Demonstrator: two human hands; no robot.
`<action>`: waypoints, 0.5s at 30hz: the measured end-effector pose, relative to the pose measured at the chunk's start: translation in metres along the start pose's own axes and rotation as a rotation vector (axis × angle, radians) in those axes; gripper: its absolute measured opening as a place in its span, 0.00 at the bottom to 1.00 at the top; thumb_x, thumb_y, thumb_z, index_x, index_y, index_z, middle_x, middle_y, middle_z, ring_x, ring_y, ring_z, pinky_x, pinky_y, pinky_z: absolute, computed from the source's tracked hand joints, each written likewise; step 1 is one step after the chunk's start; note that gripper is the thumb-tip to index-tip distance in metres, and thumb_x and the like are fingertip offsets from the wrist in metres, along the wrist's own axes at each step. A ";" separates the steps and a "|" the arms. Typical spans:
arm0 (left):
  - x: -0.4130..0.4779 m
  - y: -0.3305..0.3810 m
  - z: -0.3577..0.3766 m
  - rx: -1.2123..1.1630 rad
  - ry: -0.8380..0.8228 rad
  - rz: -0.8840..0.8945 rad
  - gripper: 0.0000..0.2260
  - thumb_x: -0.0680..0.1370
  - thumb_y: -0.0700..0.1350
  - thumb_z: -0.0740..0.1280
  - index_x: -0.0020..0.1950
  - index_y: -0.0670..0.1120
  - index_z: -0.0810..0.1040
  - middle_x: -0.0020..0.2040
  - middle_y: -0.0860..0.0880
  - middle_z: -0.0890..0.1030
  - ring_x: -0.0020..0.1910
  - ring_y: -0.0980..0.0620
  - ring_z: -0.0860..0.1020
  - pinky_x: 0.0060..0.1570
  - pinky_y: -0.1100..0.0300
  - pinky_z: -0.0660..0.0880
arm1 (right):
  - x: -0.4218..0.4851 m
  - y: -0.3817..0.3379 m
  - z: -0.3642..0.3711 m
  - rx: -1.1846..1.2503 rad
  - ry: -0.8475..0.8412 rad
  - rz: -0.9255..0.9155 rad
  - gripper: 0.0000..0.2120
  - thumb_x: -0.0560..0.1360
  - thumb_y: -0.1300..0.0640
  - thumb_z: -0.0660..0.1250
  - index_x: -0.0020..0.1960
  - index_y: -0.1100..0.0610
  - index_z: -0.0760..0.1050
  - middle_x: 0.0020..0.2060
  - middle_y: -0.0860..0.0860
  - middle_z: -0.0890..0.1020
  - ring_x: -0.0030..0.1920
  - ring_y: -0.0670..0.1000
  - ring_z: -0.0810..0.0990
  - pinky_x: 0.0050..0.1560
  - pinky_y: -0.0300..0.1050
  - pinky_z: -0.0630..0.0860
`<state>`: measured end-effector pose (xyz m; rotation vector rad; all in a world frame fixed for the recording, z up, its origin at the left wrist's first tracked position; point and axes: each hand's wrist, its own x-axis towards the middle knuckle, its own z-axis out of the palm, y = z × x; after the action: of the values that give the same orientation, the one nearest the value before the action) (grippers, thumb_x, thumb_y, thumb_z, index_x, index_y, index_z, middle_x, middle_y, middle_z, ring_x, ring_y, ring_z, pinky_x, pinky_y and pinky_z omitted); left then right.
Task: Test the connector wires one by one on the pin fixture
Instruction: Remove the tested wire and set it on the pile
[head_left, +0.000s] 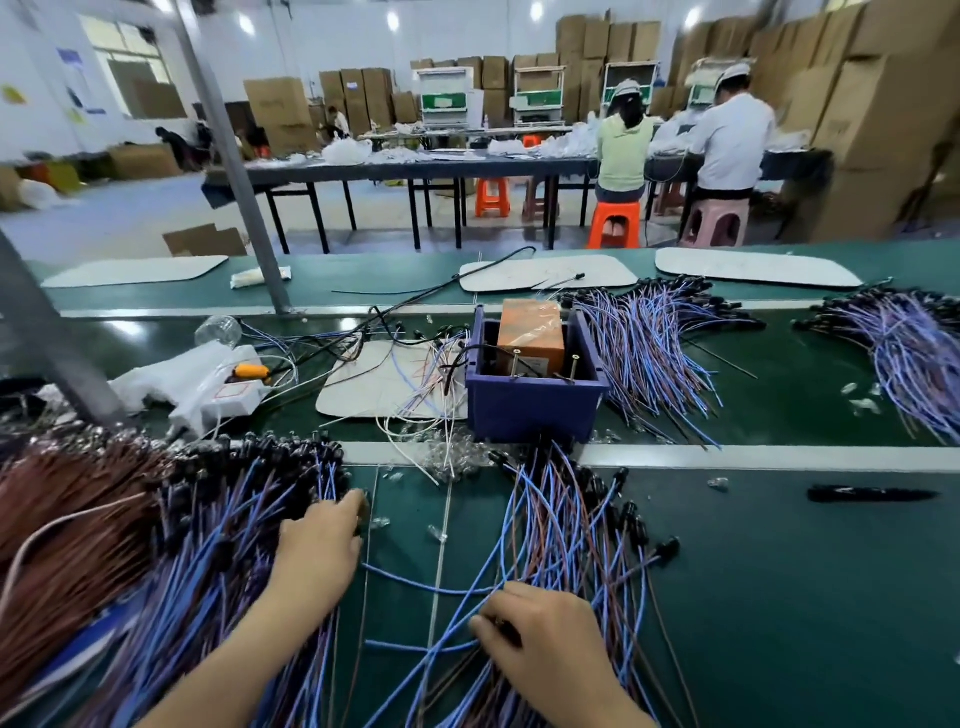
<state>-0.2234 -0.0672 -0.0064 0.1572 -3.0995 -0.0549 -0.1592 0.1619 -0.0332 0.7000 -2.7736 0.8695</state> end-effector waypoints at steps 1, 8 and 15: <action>0.000 0.001 -0.001 -0.076 0.003 -0.026 0.13 0.79 0.44 0.63 0.62 0.49 0.68 0.54 0.48 0.79 0.55 0.45 0.77 0.52 0.53 0.72 | -0.001 0.000 0.000 0.022 -0.019 0.018 0.14 0.77 0.44 0.62 0.48 0.51 0.82 0.41 0.45 0.83 0.40 0.46 0.80 0.43 0.40 0.77; -0.004 0.005 -0.030 -0.764 0.099 -0.087 0.09 0.75 0.37 0.69 0.54 0.43 0.83 0.46 0.46 0.84 0.49 0.48 0.81 0.51 0.60 0.73 | 0.002 -0.016 -0.021 0.265 -0.073 0.206 0.11 0.79 0.50 0.64 0.45 0.55 0.81 0.35 0.47 0.82 0.34 0.43 0.76 0.38 0.37 0.72; -0.028 0.027 -0.099 -1.177 0.124 0.232 0.06 0.74 0.39 0.71 0.43 0.50 0.83 0.36 0.54 0.84 0.34 0.61 0.79 0.37 0.72 0.74 | 0.030 -0.060 -0.052 1.339 -0.360 0.714 0.24 0.82 0.46 0.55 0.51 0.65 0.81 0.41 0.62 0.84 0.33 0.54 0.82 0.34 0.43 0.79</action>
<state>-0.1947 -0.0408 0.0930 -0.2261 -2.4094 -1.6585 -0.1570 0.1369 0.0481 -0.1582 -2.3038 3.0369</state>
